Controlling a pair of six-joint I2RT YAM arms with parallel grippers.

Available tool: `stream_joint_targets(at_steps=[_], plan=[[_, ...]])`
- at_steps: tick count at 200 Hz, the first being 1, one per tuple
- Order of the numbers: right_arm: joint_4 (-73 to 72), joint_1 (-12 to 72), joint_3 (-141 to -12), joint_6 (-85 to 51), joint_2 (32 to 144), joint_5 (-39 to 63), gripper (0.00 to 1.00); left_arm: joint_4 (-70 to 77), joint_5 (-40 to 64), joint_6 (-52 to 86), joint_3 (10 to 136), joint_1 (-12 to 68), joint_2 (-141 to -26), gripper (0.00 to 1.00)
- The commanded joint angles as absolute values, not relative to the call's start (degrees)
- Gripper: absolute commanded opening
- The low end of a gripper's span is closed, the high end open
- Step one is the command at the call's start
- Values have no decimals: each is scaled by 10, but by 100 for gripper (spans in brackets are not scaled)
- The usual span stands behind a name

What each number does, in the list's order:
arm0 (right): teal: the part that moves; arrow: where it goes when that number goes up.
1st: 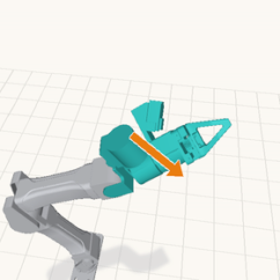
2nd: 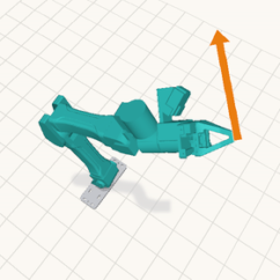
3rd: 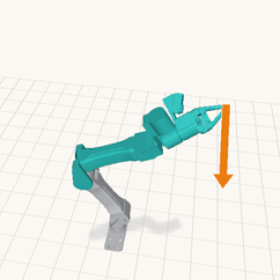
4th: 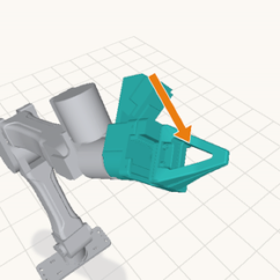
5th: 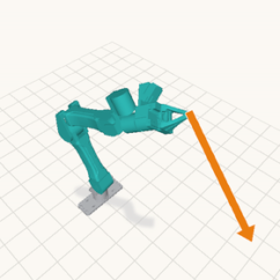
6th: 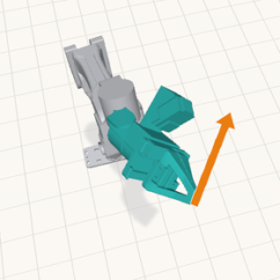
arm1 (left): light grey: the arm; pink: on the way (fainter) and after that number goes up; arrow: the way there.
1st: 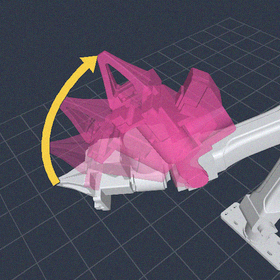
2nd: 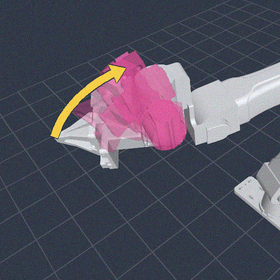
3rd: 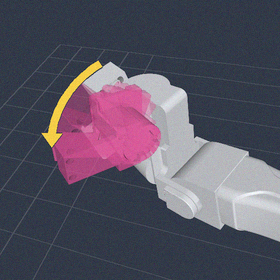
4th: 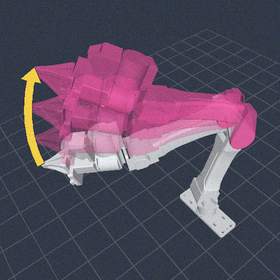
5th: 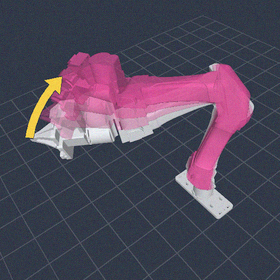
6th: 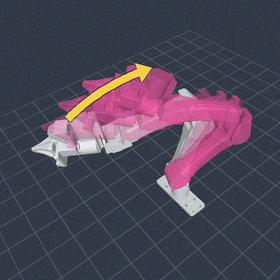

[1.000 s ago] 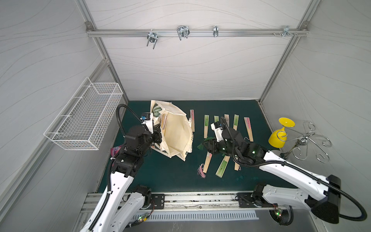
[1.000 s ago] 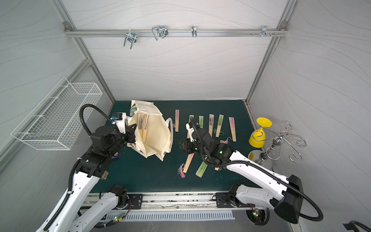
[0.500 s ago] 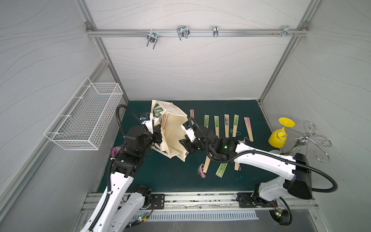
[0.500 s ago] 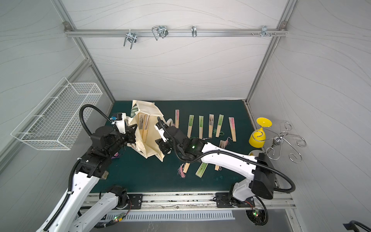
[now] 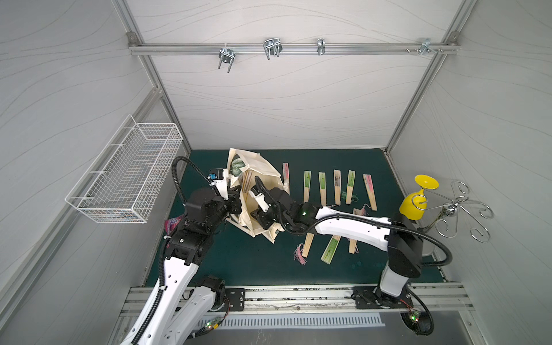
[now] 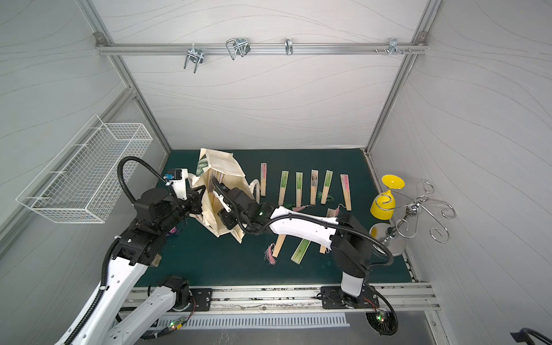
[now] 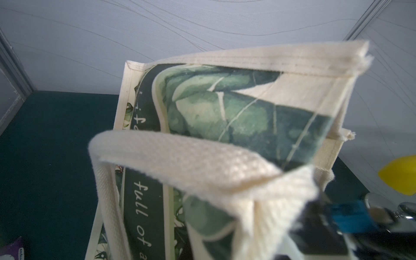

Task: Take out the folding fans from the tote bags
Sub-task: Pick up the folding fan from the canvas bag.

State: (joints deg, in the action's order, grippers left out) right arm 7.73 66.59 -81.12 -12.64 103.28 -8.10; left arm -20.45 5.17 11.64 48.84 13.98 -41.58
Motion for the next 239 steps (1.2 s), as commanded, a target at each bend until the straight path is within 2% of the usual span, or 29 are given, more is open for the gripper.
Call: stream_joint_targets(at_steps=[1, 92, 147, 197, 239], plan=[[67, 655, -835, -163, 1069, -68, 44, -161, 75, 122, 490, 137, -399, 0], [22, 579, -875, -291, 1181, -67, 48, -156, 164, 91, 457, 137, -336, 0], [-100, 559, -848, -331, 1174, 20, 51, -171, 170, 86, 452, 137, -329, 0], [-184, 573, -824, -335, 1162, 24, 75, -173, 173, 82, 454, 137, -339, 0], [-163, 587, -873, -338, 1192, -4, 90, -171, 182, 92, 453, 137, -346, 0]])
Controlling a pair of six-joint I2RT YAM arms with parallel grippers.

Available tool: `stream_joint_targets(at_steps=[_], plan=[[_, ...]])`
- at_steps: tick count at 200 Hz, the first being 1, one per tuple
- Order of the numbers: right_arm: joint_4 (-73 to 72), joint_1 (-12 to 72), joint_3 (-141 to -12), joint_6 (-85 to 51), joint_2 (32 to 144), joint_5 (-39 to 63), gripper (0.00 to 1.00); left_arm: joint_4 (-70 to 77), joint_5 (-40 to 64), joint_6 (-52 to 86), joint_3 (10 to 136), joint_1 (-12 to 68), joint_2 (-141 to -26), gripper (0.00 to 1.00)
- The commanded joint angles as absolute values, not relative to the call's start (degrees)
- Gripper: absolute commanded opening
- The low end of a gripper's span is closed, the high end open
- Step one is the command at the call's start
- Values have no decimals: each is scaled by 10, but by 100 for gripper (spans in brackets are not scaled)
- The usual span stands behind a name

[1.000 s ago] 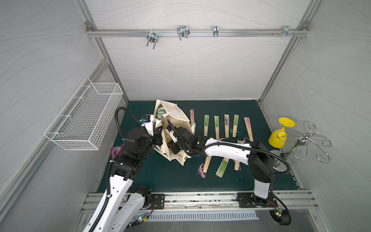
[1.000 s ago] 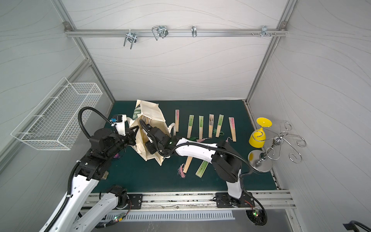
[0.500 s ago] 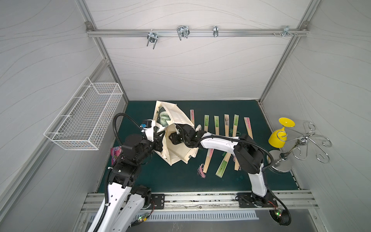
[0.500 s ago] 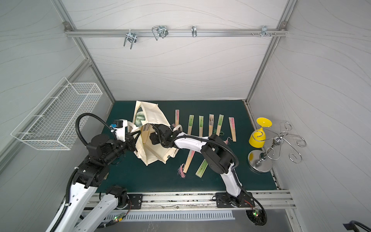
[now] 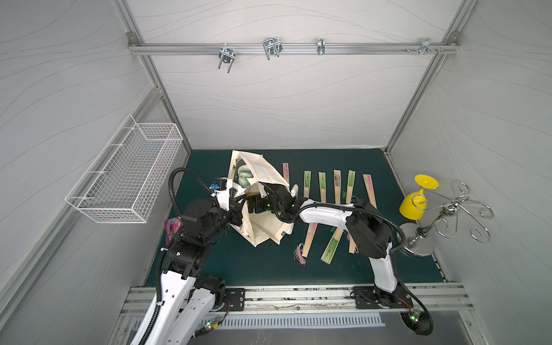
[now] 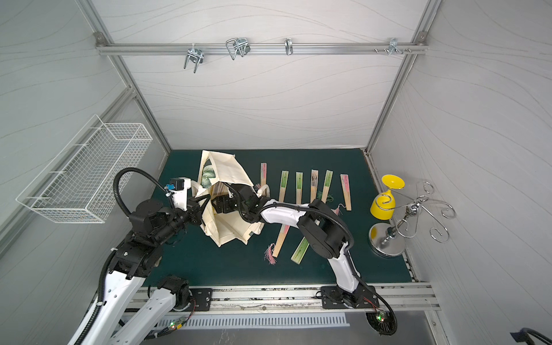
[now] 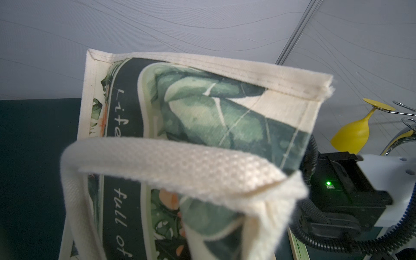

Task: Take out the folding fans from the tote bags
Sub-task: Pick up the folding fan from the canvas bag.

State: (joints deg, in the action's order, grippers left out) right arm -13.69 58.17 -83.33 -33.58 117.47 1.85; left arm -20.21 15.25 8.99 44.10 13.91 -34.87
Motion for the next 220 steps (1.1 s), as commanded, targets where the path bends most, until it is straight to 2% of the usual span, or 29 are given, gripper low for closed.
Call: stream_joint_targets(at_steps=[1, 15, 87, 130, 154, 170, 220], plan=[[-162, 586, -875, -338, 1193, -6, 90, -171, 182, 92, 453, 137, -346, 0], [-139, 591, -899, -342, 1207, -35, 99, -171, 187, 98, 453, 137, -346, 0], [51, 598, -1062, -334, 1288, -133, 98, -174, 200, 114, 450, 137, -341, 0], [52, 591, -1035, -335, 1272, -130, 82, -178, 187, 110, 448, 136, -334, 0], [47, 578, -1011, -348, 1259, -121, 62, -183, 177, 103, 448, 137, -328, 0], [32, 570, -982, -359, 1245, -120, 53, -188, 172, 97, 447, 138, -324, 0], [-28, 552, -892, -367, 1199, -106, 40, -205, 140, 65, 439, 137, -306, 0]])
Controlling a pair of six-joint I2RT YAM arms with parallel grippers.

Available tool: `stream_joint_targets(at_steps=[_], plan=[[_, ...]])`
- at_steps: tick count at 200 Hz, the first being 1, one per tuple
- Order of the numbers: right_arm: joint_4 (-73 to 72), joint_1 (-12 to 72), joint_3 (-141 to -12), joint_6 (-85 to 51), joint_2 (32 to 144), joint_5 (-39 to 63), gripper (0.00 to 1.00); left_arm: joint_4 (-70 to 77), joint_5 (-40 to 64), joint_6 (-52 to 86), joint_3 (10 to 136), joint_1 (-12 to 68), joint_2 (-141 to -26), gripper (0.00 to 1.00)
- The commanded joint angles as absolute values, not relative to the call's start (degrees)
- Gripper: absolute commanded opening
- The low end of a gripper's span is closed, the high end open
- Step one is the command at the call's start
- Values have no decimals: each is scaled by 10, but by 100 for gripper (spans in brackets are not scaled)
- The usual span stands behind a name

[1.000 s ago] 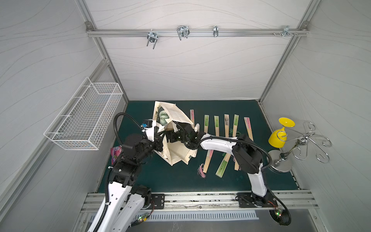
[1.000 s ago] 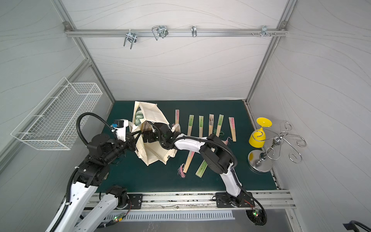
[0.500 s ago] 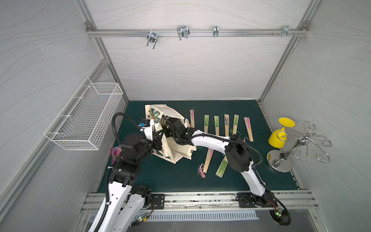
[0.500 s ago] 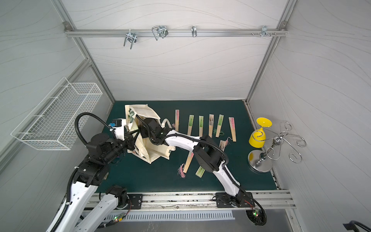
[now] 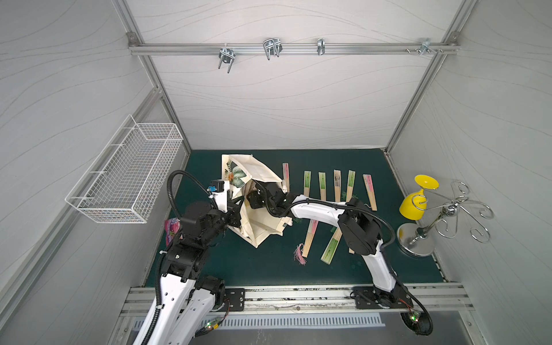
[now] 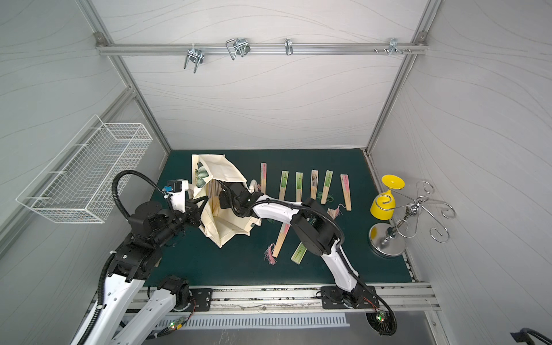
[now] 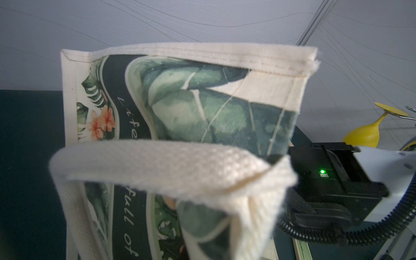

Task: Take out the folding fans from the tote bags
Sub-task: Pick up the folding fan from the canvas bag.

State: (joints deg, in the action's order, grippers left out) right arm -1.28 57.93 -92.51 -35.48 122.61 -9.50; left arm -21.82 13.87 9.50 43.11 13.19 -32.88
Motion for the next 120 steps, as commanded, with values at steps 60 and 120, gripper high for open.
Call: stream_joint_targets(at_steps=[60, 120], plan=[[-93, 546, -870, -366, 1189, -43, 36, -197, 143, 69, 423, 137, -301, 0], [-120, 533, -882, -410, 1215, -6, 41, -189, 152, 81, 421, 137, -303, 0]])
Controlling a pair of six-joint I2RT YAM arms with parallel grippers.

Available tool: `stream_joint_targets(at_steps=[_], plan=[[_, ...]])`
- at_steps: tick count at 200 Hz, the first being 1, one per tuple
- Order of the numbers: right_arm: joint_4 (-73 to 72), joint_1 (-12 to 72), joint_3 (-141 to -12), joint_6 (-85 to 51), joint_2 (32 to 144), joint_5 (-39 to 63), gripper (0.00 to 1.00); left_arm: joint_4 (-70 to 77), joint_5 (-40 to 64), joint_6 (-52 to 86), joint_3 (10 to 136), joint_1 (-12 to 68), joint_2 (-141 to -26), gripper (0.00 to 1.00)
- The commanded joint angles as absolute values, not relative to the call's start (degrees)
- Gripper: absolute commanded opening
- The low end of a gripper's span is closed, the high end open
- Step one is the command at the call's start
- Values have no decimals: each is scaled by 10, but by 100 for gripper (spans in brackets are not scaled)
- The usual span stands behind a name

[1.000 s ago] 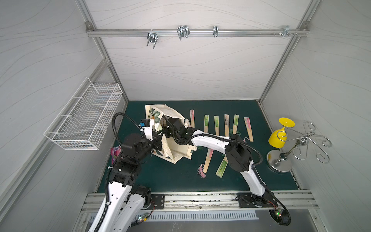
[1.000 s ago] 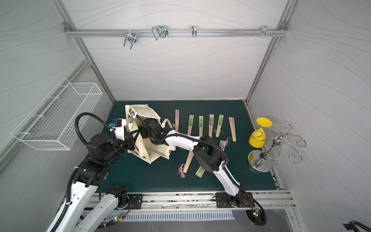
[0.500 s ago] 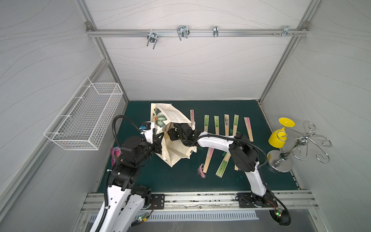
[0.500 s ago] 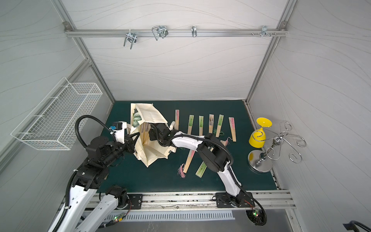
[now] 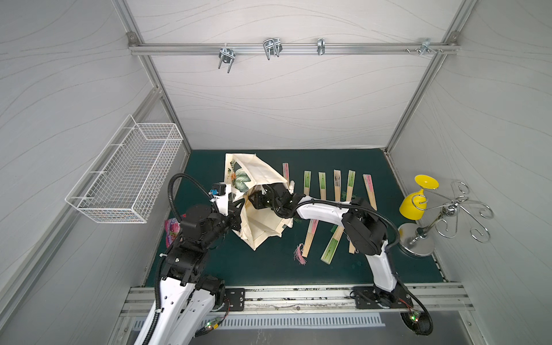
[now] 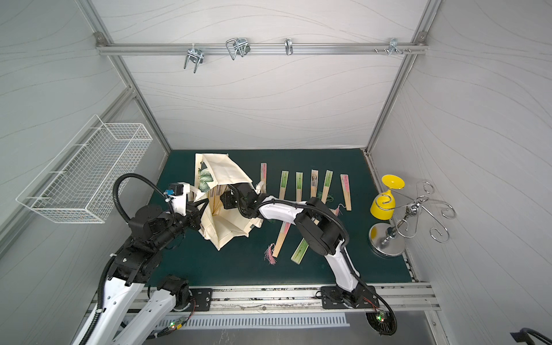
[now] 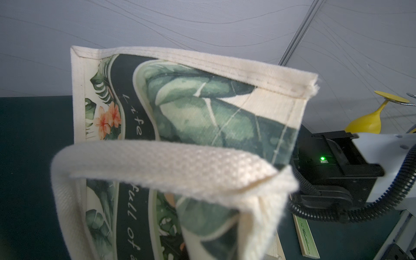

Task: Take out the folding fans from the tote bags
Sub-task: Pick up the folding fan from the canvas bag.

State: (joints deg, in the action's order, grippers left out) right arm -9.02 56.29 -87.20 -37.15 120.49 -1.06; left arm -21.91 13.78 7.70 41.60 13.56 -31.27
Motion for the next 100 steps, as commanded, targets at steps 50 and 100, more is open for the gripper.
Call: stream_joint_targets(at_steps=[50, 100], plan=[[-86, 531, -933, -431, 1258, -31, 34, -179, 172, 87, 420, 137, -311, 0], [-52, 526, -977, -426, 1281, -23, 19, -182, 177, 86, 418, 137, -311, 0]])
